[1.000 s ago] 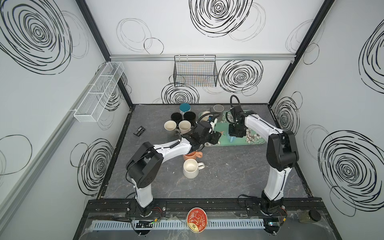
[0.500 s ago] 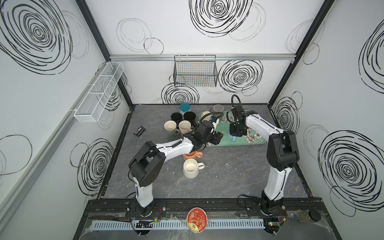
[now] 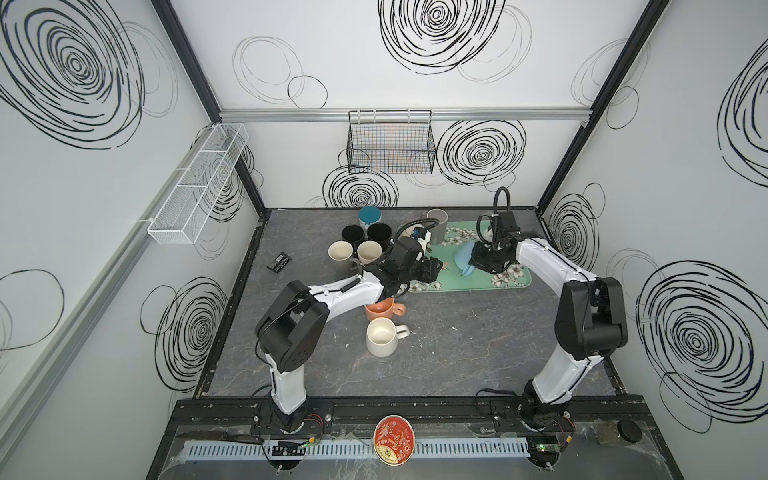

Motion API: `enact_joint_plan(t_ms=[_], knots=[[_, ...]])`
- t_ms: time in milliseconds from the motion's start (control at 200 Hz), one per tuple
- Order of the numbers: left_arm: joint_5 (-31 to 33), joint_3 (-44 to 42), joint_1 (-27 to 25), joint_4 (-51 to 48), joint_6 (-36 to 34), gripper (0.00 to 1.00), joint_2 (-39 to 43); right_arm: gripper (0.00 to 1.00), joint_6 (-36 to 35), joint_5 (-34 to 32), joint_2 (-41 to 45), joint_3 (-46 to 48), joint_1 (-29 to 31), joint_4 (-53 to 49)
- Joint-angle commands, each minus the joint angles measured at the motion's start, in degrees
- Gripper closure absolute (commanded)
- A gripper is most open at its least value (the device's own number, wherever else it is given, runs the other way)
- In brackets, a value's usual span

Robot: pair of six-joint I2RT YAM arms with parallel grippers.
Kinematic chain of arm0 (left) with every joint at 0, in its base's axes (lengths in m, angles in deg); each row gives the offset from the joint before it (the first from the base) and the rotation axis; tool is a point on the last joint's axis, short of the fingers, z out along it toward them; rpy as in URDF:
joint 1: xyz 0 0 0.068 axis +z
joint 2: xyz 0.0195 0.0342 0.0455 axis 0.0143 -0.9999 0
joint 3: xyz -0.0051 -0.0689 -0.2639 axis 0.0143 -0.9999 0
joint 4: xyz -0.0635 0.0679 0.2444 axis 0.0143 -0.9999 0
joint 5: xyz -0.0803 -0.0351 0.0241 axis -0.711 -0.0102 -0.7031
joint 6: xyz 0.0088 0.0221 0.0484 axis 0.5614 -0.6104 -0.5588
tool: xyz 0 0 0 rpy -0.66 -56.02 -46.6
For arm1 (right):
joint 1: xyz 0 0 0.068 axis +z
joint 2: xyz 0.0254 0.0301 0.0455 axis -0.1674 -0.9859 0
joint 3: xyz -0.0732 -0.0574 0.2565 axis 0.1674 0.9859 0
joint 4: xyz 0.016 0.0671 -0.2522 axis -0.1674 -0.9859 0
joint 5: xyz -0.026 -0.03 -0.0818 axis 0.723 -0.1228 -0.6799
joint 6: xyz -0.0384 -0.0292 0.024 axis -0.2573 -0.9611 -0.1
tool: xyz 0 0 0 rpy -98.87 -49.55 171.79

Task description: Turn the mug right side up

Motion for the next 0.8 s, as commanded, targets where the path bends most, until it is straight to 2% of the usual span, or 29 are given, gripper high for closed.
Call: enact_joint_plan(t_ms=[0,115,230,400,510,630,796], knots=[[-0.8,-0.7,0.8,6.8,5.1,0.43,3.3,1.00,3.5,9.0,4.6,2.0,-1.3,11.7],[-5.0,-0.9,1.1,10.0,7.4,0.43,3.0,1.00,6.0,14.6,6.2,4.9,-2.6,18.7],[-7.7,-0.8,1.1,11.5,10.3,0.44,2.6,1.00,7.0,17.4,7.3,5.8,-2.7,23.1],[-9.4,-4.4,2.5,21.8,21.9,0.45,2.3,1.00,8.4,22.2,8.1,5.2,-2.8,28.2],[-13.2,-3.1,4.9,21.6,30.5,0.45,1.0,1.00,9.3,26.0,8.6,4.6,-2.5,32.5],[-13.4,-4.2,6.6,24.8,35.5,0.43,2.2,1.00,9.9,29.8,9.3,4.0,-1.9,37.1],[-15.3,-3.3,8.5,23.9,39.7,0.42,2.5,1.00,12.6,34.0,9.5,3.5,-0.3,44.8]])
